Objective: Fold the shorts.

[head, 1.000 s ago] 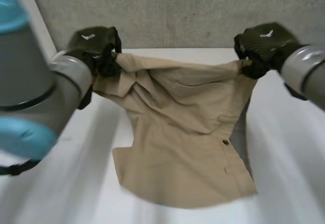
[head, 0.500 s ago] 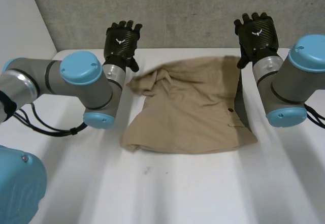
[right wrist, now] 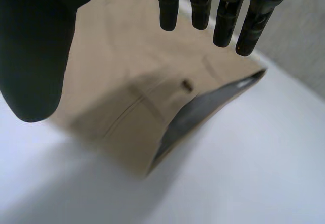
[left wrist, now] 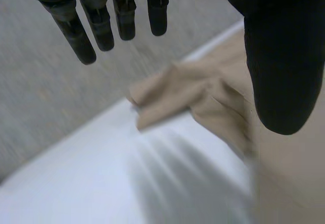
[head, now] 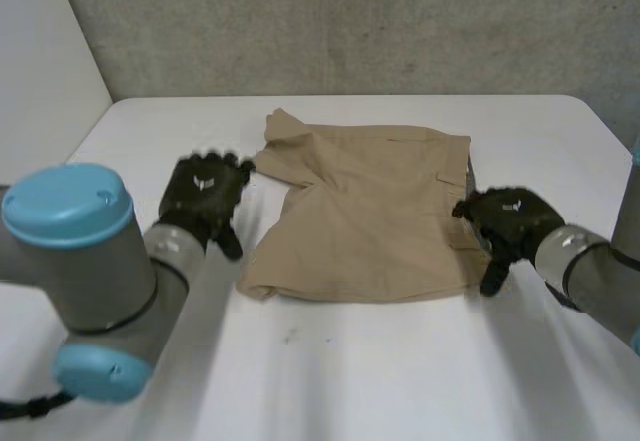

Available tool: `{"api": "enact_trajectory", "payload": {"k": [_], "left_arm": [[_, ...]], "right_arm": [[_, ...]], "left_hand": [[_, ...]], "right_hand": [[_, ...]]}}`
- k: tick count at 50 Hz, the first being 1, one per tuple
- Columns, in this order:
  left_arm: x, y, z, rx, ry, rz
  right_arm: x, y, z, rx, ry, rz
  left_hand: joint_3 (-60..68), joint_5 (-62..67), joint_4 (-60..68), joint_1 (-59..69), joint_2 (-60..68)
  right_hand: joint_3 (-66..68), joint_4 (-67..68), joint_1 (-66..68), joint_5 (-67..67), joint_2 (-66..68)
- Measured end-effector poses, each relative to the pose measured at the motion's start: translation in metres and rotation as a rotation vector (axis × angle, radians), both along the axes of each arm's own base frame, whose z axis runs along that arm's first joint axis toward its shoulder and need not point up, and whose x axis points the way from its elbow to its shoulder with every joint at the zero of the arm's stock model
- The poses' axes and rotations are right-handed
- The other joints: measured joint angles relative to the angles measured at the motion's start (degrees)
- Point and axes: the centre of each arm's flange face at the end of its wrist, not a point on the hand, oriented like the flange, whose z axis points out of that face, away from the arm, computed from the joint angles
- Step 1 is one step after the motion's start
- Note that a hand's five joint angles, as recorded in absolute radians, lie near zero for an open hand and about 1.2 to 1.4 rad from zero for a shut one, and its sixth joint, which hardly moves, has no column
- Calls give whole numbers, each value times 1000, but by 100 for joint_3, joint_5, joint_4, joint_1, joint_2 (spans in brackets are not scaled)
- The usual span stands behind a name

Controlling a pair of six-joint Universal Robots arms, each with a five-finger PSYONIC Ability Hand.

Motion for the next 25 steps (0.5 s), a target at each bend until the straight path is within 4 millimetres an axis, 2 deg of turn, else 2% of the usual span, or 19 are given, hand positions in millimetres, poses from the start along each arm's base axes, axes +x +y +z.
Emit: {"api": "enact_trajectory", "payload": {"k": [3,4,6,8,9,13,22,25], "left_arm": [[7,16,-12,96,-18,9],[9,18,-14,115,-18,13],[13,24,-20,178,-7,30],[15,26,-23,218,10,44],[16,27,-25,238,21,53],[21,26,-29,309,85,95],[24,22,-30,334,133,123],[24,23,-30,334,133,121]], "right_arm": [[-7,3,-11,36,0,-9],[-7,3,-12,38,-1,-10],[-11,1,-20,36,-4,-18],[-12,0,-22,32,-5,-20],[-13,-3,-27,21,-7,-25],[-15,-11,-38,-9,-10,-32],[-14,-17,-49,-19,-5,-31],[-14,-20,-50,-34,-7,-30]], "left_hand": [[211,303,250,233,223],[211,303,250,233,223],[398,495,428,392,401],[455,560,490,461,457],[606,704,634,595,602],[811,902,826,791,813],[975,1061,992,929,961],[975,1061,992,929,964]], "right_hand": [[170,95,75,93,156],[170,95,75,93,156],[1052,943,820,833,996],[1052,943,820,833,996],[1461,1380,1185,1229,1418],[1815,1745,1484,1553,1800],[2374,2303,1962,2094,2347],[3063,2998,2500,2786,3069]]}}
